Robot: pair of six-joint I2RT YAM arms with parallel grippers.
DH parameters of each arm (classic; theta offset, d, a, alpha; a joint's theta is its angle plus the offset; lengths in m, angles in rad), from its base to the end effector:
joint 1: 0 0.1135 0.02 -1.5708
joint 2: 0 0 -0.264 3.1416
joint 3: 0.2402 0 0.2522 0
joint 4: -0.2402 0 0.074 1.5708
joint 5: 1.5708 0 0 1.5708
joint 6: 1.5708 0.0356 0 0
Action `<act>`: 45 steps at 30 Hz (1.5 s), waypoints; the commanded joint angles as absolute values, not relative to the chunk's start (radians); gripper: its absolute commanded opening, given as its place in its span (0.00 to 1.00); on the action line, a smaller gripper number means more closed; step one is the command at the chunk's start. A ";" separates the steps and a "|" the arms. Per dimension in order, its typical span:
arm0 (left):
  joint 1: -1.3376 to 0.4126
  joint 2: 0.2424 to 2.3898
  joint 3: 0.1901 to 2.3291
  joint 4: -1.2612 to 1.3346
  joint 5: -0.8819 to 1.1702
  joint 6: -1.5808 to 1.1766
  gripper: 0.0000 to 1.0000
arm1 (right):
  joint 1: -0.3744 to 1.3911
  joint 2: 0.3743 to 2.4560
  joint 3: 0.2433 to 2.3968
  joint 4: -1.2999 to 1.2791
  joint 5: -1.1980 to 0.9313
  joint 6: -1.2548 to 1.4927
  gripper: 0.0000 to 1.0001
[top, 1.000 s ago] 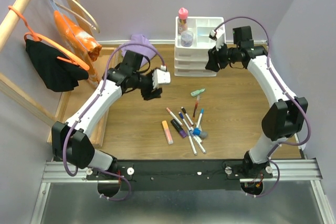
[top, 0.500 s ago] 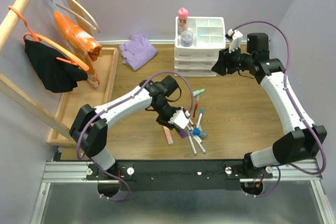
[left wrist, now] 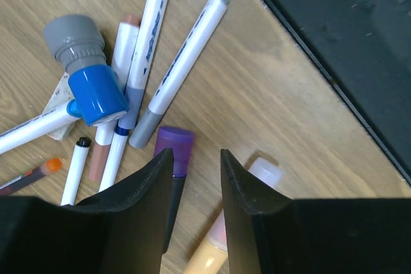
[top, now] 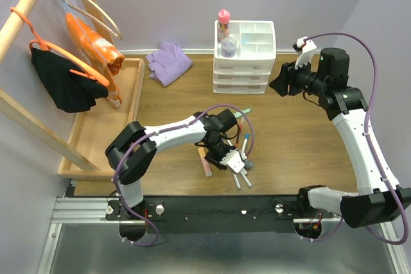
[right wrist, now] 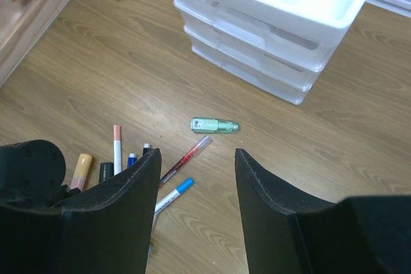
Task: Sort the stationery into containers
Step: Pick up the pen from the center of the board, then place the pen in the storage box.
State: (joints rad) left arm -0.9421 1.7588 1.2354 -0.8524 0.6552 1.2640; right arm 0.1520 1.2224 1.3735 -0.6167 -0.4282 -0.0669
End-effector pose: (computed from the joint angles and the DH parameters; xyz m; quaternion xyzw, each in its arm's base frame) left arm 0.1773 -0.2807 0.2021 0.8552 0.3969 -0.3013 0.1423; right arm 0.2529 0.0537 0.4101 -0.2017 0.8146 0.2025 0.5048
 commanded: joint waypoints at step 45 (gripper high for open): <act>-0.858 1.911 2.069 -0.682 0.286 1.129 0.07 | 0.057 1.195 1.293 -0.563 -0.330 -0.043 0.58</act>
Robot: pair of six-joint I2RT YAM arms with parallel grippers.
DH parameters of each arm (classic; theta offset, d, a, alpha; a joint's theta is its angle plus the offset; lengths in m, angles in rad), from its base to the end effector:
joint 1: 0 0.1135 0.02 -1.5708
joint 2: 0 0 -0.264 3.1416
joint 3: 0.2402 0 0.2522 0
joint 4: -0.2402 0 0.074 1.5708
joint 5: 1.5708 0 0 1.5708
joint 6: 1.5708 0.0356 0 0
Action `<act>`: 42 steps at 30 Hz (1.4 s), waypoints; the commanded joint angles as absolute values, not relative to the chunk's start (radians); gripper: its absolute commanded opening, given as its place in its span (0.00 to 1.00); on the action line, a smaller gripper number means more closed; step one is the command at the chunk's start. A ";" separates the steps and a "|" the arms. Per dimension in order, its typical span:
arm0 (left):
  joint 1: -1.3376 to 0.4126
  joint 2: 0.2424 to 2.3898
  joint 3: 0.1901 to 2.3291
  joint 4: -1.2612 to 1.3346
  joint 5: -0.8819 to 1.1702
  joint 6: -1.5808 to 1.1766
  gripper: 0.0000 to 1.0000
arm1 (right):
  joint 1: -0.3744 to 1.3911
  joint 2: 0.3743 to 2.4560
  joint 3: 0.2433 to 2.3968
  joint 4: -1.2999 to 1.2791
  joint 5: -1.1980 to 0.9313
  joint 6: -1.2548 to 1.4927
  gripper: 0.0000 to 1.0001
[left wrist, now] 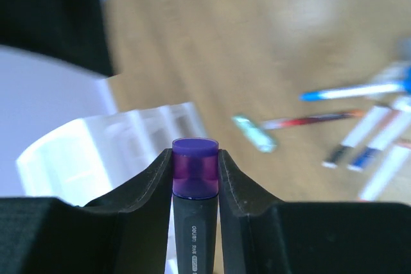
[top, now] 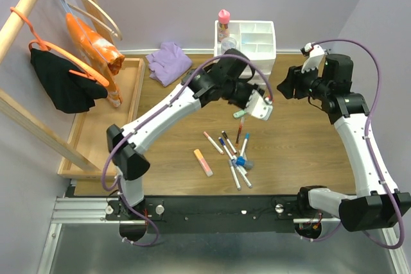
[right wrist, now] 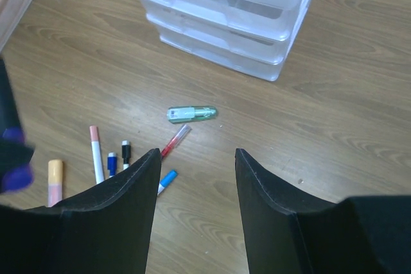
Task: Sort the stationery into containers
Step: Place the pen in the storage box.
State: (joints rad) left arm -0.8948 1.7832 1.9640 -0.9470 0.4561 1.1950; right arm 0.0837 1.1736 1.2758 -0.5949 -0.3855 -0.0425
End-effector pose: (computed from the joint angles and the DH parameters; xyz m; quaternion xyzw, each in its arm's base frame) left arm 0.2269 -0.3079 0.4012 0.8197 0.3734 -0.1487 0.4082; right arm 0.2477 0.0342 0.3910 -0.1512 0.8344 0.1747 0.5003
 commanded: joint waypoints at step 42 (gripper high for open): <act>-0.712 2.522 2.565 -0.006 0.109 1.264 0.03 | -0.241 1.078 1.065 -0.514 -0.420 0.130 0.57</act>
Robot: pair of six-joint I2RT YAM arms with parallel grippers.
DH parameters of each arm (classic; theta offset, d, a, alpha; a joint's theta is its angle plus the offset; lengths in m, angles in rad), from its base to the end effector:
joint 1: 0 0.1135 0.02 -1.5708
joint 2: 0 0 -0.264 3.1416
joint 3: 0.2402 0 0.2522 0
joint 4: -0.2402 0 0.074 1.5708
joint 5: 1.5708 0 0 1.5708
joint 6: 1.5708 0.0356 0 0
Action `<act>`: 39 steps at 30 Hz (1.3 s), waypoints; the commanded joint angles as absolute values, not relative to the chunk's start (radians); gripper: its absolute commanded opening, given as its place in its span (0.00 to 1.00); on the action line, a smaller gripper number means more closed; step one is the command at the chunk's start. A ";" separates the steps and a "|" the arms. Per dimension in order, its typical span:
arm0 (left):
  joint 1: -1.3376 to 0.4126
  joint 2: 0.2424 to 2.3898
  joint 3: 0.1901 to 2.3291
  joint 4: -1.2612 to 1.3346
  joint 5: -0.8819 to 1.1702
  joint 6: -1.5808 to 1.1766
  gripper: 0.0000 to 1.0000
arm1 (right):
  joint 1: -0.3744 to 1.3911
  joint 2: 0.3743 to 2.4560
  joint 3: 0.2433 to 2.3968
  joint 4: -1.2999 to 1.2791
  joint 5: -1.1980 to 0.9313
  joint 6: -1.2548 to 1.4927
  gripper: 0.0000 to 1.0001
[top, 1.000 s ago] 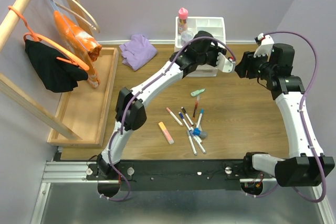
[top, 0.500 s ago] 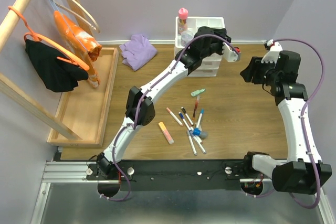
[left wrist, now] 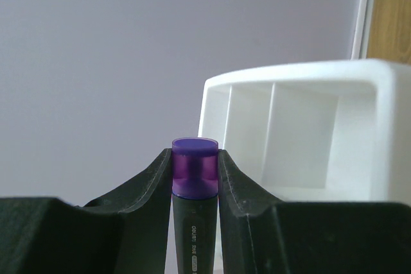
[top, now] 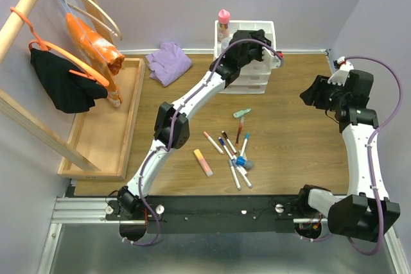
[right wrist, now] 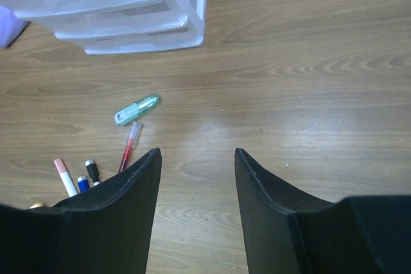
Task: Sort the stationery into containers
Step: Place the pen in the storage box.
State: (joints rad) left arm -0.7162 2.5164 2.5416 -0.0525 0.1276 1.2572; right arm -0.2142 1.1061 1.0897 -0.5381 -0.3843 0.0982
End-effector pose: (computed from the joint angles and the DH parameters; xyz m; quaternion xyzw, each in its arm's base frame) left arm 0.4396 -0.3886 0.3312 0.6212 0.3573 0.1419 0.6829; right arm 0.2360 -0.0377 0.3491 0.0416 0.8616 0.1389 0.4865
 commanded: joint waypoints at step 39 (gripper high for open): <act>-0.739 2.480 2.413 0.207 0.077 1.224 0.58 | -0.270 1.088 1.042 -0.506 -0.465 0.144 0.57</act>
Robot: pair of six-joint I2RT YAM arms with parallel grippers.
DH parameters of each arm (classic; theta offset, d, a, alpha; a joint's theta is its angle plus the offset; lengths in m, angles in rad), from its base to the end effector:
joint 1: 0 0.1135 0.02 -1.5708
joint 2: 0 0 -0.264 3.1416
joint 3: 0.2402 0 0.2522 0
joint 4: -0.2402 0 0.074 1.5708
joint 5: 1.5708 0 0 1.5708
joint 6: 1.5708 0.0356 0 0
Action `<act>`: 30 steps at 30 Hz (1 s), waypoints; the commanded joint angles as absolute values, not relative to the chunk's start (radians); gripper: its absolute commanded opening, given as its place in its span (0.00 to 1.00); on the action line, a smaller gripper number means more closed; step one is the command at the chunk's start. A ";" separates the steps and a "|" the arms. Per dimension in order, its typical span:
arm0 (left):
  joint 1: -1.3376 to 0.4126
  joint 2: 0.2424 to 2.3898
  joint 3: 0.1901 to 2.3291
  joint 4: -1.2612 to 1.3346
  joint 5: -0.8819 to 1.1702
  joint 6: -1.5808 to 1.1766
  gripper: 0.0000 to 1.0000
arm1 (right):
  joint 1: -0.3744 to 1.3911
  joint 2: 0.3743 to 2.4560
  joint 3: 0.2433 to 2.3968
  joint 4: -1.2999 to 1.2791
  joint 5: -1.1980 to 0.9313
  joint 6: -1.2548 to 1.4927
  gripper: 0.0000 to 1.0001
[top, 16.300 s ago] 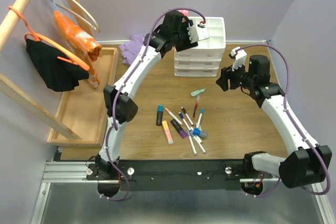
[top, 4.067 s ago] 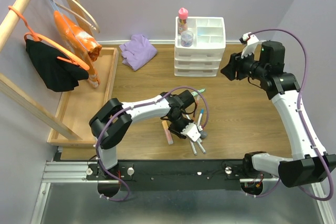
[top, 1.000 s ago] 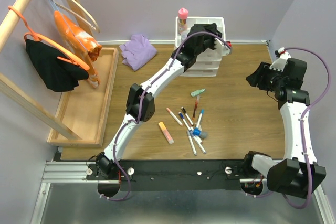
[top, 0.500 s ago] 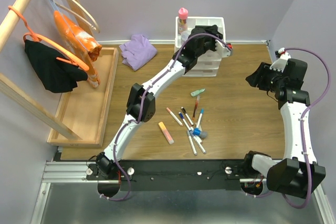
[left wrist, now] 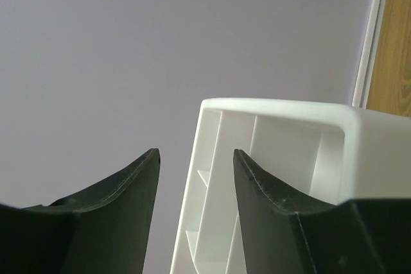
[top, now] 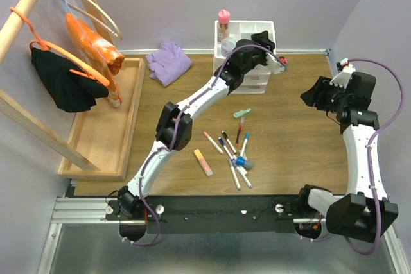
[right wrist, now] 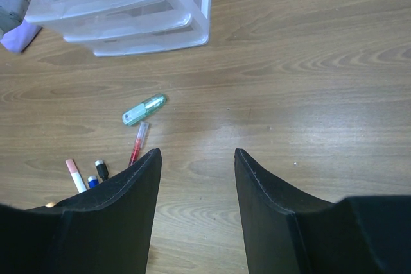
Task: Sort the stationery into containers
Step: Place the pen in the storage box, then pick up the pen from the center of the board.
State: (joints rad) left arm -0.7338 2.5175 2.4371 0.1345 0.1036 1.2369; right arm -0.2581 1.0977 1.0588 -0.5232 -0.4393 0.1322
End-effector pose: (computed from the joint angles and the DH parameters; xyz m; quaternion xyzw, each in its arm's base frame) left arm 0.4375 -0.3995 0.3138 0.5932 0.3482 0.1460 0.7110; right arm 0.2327 -0.0458 0.3423 0.0624 0.8587 0.1607 0.4827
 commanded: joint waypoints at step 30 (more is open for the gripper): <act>-0.739 1.442 1.740 -0.864 0.474 0.983 0.64 | -0.270 1.003 0.924 -0.469 -0.617 0.147 0.57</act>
